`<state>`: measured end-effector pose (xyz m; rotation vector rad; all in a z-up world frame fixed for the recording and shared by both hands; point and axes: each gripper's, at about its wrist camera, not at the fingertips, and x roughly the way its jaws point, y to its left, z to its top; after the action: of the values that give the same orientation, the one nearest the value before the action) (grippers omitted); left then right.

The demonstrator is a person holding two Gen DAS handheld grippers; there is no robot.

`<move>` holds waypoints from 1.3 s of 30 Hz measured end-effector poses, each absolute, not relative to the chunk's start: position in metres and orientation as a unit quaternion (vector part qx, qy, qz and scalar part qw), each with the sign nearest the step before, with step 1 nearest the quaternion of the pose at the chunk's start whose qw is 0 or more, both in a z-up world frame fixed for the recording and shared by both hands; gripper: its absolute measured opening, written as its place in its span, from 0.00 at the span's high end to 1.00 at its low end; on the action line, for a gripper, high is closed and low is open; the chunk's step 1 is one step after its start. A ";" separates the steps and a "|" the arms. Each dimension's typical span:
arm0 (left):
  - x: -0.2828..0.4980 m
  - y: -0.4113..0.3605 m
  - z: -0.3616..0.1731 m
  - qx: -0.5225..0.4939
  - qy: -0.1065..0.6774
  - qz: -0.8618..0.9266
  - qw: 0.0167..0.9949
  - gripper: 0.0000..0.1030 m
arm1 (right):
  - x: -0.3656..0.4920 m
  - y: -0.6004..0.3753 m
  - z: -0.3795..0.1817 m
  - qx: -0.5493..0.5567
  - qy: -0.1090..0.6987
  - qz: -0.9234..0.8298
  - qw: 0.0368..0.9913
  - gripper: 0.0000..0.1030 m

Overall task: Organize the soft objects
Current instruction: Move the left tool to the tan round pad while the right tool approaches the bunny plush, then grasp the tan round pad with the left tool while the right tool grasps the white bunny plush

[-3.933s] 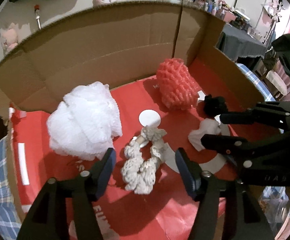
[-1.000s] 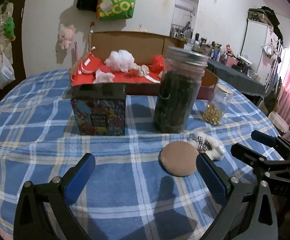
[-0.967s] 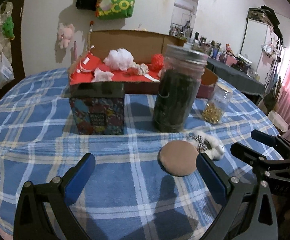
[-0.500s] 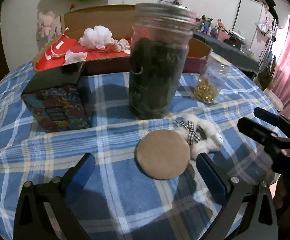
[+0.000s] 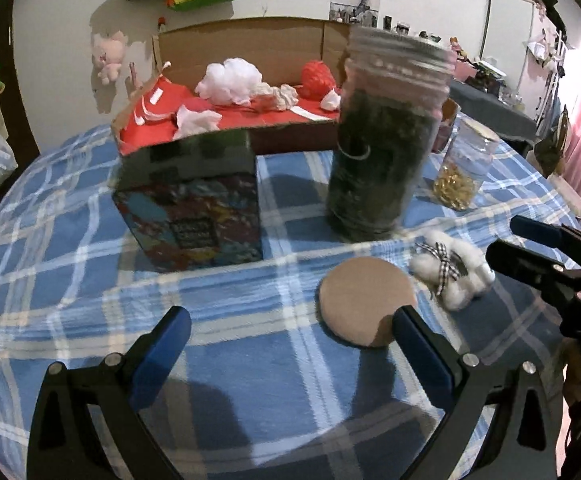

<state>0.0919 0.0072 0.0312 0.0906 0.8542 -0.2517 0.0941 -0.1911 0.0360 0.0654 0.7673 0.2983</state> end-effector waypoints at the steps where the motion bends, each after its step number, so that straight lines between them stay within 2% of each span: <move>1: 0.093 0.009 0.033 0.042 0.413 -0.124 0.901 0.00 | 0.095 -0.191 0.036 0.035 0.374 0.149 0.915 0.10; 8: 0.098 0.012 0.032 0.020 0.421 -0.161 0.893 0.00 | 0.105 -0.176 0.029 0.025 0.401 0.197 0.894 0.10; 10: 0.097 0.009 0.031 0.024 0.422 -0.176 0.889 0.04 | 0.105 -0.170 0.026 0.012 0.405 0.210 0.890 0.10; 12: 0.098 0.005 0.031 0.030 0.423 -0.190 0.886 0.12 | 0.105 -0.164 0.026 0.002 0.407 0.220 0.887 0.10; 14: 0.100 0.001 0.030 0.033 0.425 -0.203 0.881 0.14 | 0.105 -0.158 0.025 -0.017 0.406 0.228 0.885 0.12; 18: 0.101 -0.008 0.030 0.048 0.419 -0.221 0.879 0.27 | 0.104 -0.149 0.024 -0.041 0.402 0.238 0.883 0.33; 19: 0.101 -0.010 0.029 0.051 0.417 -0.229 0.878 0.28 | 0.104 -0.145 0.023 -0.050 0.402 0.239 0.883 0.35; 20: 0.100 -0.013 0.029 0.055 0.415 -0.233 0.878 0.34 | 0.104 -0.144 0.022 -0.055 0.403 0.237 0.882 0.43; 21: 0.100 -0.015 0.028 0.059 0.411 -0.240 0.877 0.43 | 0.104 -0.143 0.021 -0.060 0.403 0.237 0.882 0.45; 23: 0.097 -0.018 0.027 0.063 0.406 -0.255 0.875 0.52 | 0.103 -0.140 0.021 -0.070 0.398 0.238 0.883 0.46; 26: 0.096 -0.019 0.029 0.063 0.403 -0.263 0.874 0.61 | 0.101 -0.140 0.021 -0.073 0.392 0.245 0.884 0.48; 39: 0.091 -0.013 0.042 0.043 0.395 -0.272 0.876 0.65 | 0.090 -0.148 0.037 -0.052 0.367 0.248 0.895 0.48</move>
<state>0.0912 -0.0128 0.0416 0.0895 0.8240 -0.5685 0.0898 -0.1483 0.0366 -0.1080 0.7612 0.5148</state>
